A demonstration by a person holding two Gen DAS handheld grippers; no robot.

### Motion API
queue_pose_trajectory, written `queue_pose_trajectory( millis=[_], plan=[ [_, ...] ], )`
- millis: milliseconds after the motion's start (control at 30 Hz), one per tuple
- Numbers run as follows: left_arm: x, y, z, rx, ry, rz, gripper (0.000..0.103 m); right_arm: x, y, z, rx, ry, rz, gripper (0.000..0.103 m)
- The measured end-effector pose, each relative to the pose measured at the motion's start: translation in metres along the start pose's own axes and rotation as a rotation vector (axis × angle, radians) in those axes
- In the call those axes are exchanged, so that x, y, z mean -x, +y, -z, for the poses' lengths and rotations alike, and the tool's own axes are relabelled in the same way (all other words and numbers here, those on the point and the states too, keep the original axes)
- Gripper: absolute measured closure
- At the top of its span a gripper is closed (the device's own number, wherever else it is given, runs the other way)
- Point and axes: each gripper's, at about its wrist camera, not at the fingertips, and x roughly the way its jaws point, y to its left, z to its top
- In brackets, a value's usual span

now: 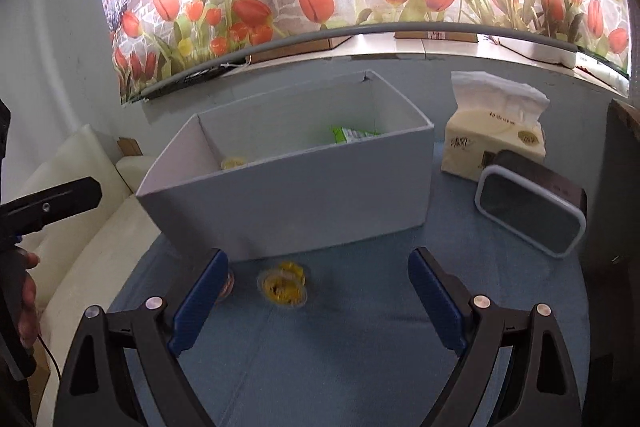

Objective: Organize snacks
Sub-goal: 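Grasp the yellow cartoon-lid jelly cup with the right tool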

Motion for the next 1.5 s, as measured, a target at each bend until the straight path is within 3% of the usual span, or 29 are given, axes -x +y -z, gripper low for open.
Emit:
queue_pose_trajectory(
  millis=[267, 500, 767, 800, 833, 933, 1233, 1500],
  plan=[
    [0.034, -0.008, 0.097, 0.071, 0.045, 0.004, 0.000, -0.019, 0.029, 0.043, 0.060, 0.081, -0.019, 0.008],
    [0.058, -0.005, 0.137, 0.121, 0.078, 0.025, 0.000, -0.061, 0.034, 0.036, 0.050, 0.147, 0.006, 0.008],
    [0.070, 0.006, 0.142, 0.127, 0.081, 0.002, 0.000, -0.097, 0.033, 0.027, 0.012, 0.186, 0.044, 0.011],
    [0.069, 0.009, 0.140, 0.126, 0.082, 0.001, 0.000, -0.100, 0.035, 0.027, 0.022, 0.188, 0.048, 0.023],
    [0.069, 0.009, 0.139, 0.126, 0.082, -0.001, 0.000, -0.104, 0.038, 0.026, 0.034, 0.200, 0.055, 0.044],
    [0.069, 0.010, 0.139, 0.129, 0.082, 0.001, 0.000, -0.109, 0.042, 0.023, 0.057, 0.219, 0.078, 0.055],
    [0.050, 0.011, 0.133, 0.122, 0.093, 0.010, 0.000, -0.079, 0.030, 0.029, 0.033, 0.182, 0.015, 0.055],
    [-0.015, 0.000, 0.102, 0.105, 0.132, -0.037, 0.000, -0.011, 0.010, 0.061, 0.042, 0.148, -0.013, 0.055]
  ],
)
